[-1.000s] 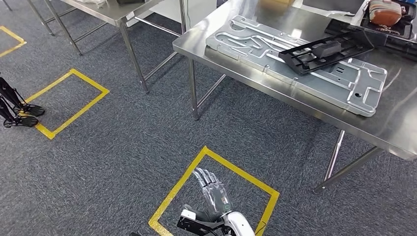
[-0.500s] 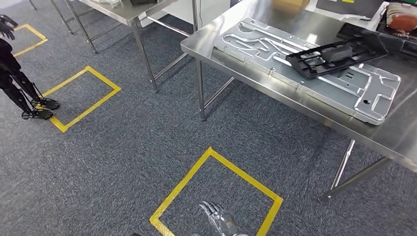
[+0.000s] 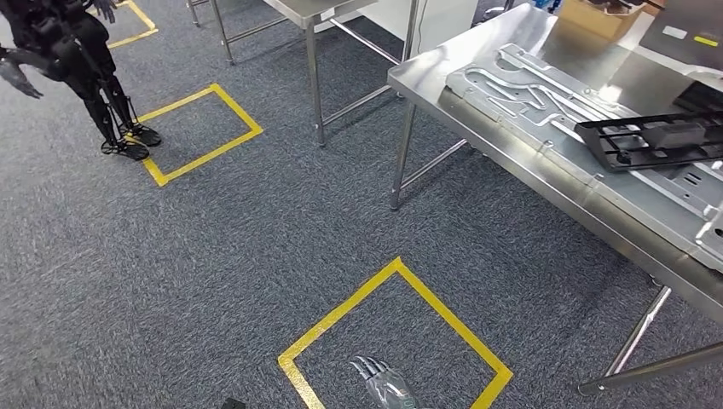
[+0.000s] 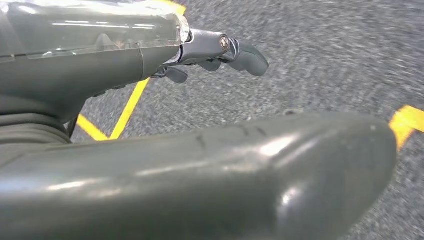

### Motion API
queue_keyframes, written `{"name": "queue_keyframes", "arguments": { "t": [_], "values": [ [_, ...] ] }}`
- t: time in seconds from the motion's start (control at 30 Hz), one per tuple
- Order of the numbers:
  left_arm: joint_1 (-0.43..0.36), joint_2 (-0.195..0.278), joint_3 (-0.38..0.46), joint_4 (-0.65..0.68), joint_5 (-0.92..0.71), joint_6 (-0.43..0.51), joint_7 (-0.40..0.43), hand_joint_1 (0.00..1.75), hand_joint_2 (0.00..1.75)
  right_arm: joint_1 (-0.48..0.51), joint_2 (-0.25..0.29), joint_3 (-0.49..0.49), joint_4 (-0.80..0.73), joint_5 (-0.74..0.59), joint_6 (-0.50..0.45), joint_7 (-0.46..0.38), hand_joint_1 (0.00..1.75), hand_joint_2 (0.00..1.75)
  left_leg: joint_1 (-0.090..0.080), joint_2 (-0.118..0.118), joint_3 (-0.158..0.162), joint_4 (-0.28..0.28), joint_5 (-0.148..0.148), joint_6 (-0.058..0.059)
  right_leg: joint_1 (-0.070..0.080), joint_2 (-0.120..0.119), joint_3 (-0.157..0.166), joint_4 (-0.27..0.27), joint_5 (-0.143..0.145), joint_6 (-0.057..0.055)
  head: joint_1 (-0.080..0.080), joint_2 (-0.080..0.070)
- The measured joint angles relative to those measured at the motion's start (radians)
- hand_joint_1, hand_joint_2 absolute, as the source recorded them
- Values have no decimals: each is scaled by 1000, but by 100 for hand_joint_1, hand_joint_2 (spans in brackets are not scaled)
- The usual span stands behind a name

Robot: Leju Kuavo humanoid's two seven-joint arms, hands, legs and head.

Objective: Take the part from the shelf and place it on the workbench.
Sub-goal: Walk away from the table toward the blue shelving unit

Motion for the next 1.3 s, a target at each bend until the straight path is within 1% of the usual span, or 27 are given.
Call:
{"name": "queue_keyframes", "arguments": {
  "t": [0.03, 0.1, 0.13, 0.17, 0.2, 0.23, 0.27, 0.33, 0.4, 0.47, 0.5, 0.53, 0.6, 0.67, 0.7, 0.73, 0.8, 0.83, 0.9, 0.97, 1.03, 1.07, 1.13, 1.17, 1.2, 1.23, 1.3],
  "values": [
    [0, 0, 1, 0, 0, 0, 0, 0, 0, -2, 0, 1, 0, 2, -1, 1, 0, 0, 1, -14, -1, -1, 2, 6, -4, 29, -10, 26, -21, 4, 0, 0],
    [-4, 0, 3, 0, 1, 0, 1, 0, 0, -2, -1, 2, 3, 6, -3, 4, 0, 0, -2, -41, -3, -2, 6, 17, -7, 92, -62, 138, -84, 5, 0, 0],
    [-6, 0, 4, 0, 1, 0, 1, 0, 0, -1, -2, 2, 5, 8, -4, 6, 0, 0, -5, -56, -5, -2, 7, 22, -4, 105, -98, 209, -113, 3, 0, 0],
    [-5, 0, 5, 0, 1, 0, 1, 0, 0, 0, -3, 2, 8, 11, -4, 9, 0, 0, -9, -73, -6, -2, 8, 24, -2, 111, -128, 263, -125, 0, 0, 0],
    [-4, 0, 6, 0, 2, 0, 1, 0, 0, 1, -4, 2, 10, 14, -6, 11, 0, 0, -13, -90, -6, -2, 9, 26, 2, 114, -145, 284, -118, -6, 0, 0],
    [-3, 0, 7, 0, 3, 0, 1, 0, 0, 0, -5, 3, 11, 17, -8, 13, 0, 0, -18, -108, -5, -2, 9, 27, 7, 118, -142, 264, -90, -15, 0, 0],
    [-2, 0, 8, 0, 4, 0, 1, 0, 0, -1, -5, 3, 12, 20, -11, 14, 0, 0, -22, -125, -3, -2, 10, 28, 12, 128, -122, 207, -48, -26, 0, 0],
    [-2, -2, 12, 0, 5, 0, 2, 0, 0, -3, -5, 5, 13, 24, -16, 18, 0, 0, -26, -155, -1, -2, 11, 29, 19, 173, -69, 74, 21, -55, 0, 0],
    [-4, -5, 15, 1, 6, 0, 2, 0, 0, -4, -7, 6, 13, 27, -19, 20, 0, 0, -22, -178, -7, -4, 14, 24, 23, 202, -45, 12, 39, -70, -1, 0],
    [-1, -6, 16, 1, 9, 0, 3, 0, 0, -5, -6, 7, 14, 29, -22, 22, 0, 0, -20, -196, -12, -8, 18, 16, 21, 186, -38, -5, 42, -70, -2, 0],
    [3, -5, 17, 1, 11, 1, 3, 0, 0, -6, -5, 7, 14, 30, -22, 22, 0, 0, -22, -183, -14, -5, 15, 12, 18, 175, -30, -19, 47, -69, -2, 0],
    [5, -5, 18, 1, 13, 1, 4, 0, 0, -6, -3, 8, 14, 31, -24, 22, 0, 0, -25, -156, -21, 11, 3, 8, 15, 161, -21, -33, 52, -68, -2, 0],
    [3, -4, 20, 1, 16, 2, 6, 0, 0, -4, -1, 8, 15, 32, -26, 23, 0, 0, -24, -87, -65, 103, -48, -4, 12, 129, -6, -51, 55, -67, -2, 0],
    [-1, -4, 22, 1, 16, 3, 8, 0, 0, -2, -2, 8, 17, 33, -27, 24, 0, 0, -12, -60, -128, 222, -97, -20, 11, 92, -1, -52, 50, -65, -2, 0],
    [0, -4, 23, 1, 17, 3, 9, 0, 0, -1, -3, 8, 18, 33, -28, 25, 0, 0, -6, -55, -142, 249, -98, -28, 9, 74, 1, -50, 46, -62, -2, 0],
    [3, -3, 23, 1, 17, 3, 11, 0, 0, -1, -3, 8, 19, 34, -28, 26, 0, 0, 0, -50, -137, 237, -81, -35, 6, 59, 2, -48, 42, -58, -2, 0],
    [5, -1, 25, 1, 17, 4, 13, 0, 0, -1, -2, 8, 19, 35, -29, 28, 0, 0, 9, -19, -75, 115, -18, -49, -1, 32, 7, -36, 29, -44, -2, 0],
    [5, -2, 25, 1, 18, 5, 14, 0, 0, -2, -3, 8, 19, 35, -29, 28, 0, 0, 10, -1, -44, 56, 4, -50, -1, 20, 7, -27, 20, -35, -2, 0],
    [4, -4, 27, 1, 17, 5, 15, 0, 0, -3, -3, 8, 19, 36, -29, 30, 0, 0, 6, 16, -16, 2, 16, -37, 2, 3, 8, -14, 7, -19, -1, 0],
    [6, -4, 29, 1, 13, 5, 18, 0, 0, -4, -2, 8, 20, 37, -28, 31, 0, 0, 2, -5, -20, 7, 15, -15, 1, -8, 12, -13, 4, -9, -1, 0],
    [9, -3, 30, 1, 6, 4, 22, 0, 0, -5, -1, 8, 20, 37, -28, 31, 0, 0, 1, -25, -22, 4, 17, -2, -7, 21, 9, 6, -18, -1, -1, 0],
    [8, -3, 30, 1, 3, 4, 24, 0, 0, -5, -1, 8, 20, 38, -28, 31, 0, 0, 2, -36, -22, 3, 19, 5, -10, 50, -7, 42, -44, 1, -1, 0],
    [6, -3, 30, 1, -1, 4, 26, 0, 0, -2, -2, 8, 22, 38, -27, 31, 0, 0, -2, -60, -25, 2, 21, 14, -9, 101, -69, 172, -112, -2, -1, 0],
    [6, -3, 30, 1, -3, 3, 27, 0, 0, 0, -3, 8, 23, 38, -27, 31, 0, 0, -4, -74, -26, 3, 22, 16, -7, 109, -104, 239, -135, -6, -1, 0],
    [7, -3, 30, 1, -3, 3, 28, 0, 0, 1, -4, 8, 24, 38, -27, 31, 0, 0, -8, -89, -27, 3, 23, 18, -4, 112, -128, 279, -140, -10, -1, 0],
    [9, -3, 30, 1, -3, 3, 29, 0, 0, 2, -4, 8, 25, 39, -27, 31, 0, 0, -11, -104, -27, 3, 24, 19, 0, 116, -136, 281, -124, -17, -1, 0],
    [12, -3, 30, 1, -3, 3, 31, 0, 0, 2, -4, 8, 25, 42, -27, 31, 0, 0, -14, -136, -24, 3, 25, 19, 7, 137, -96, 175, -46, -34, -1, 0]
  ]
}}
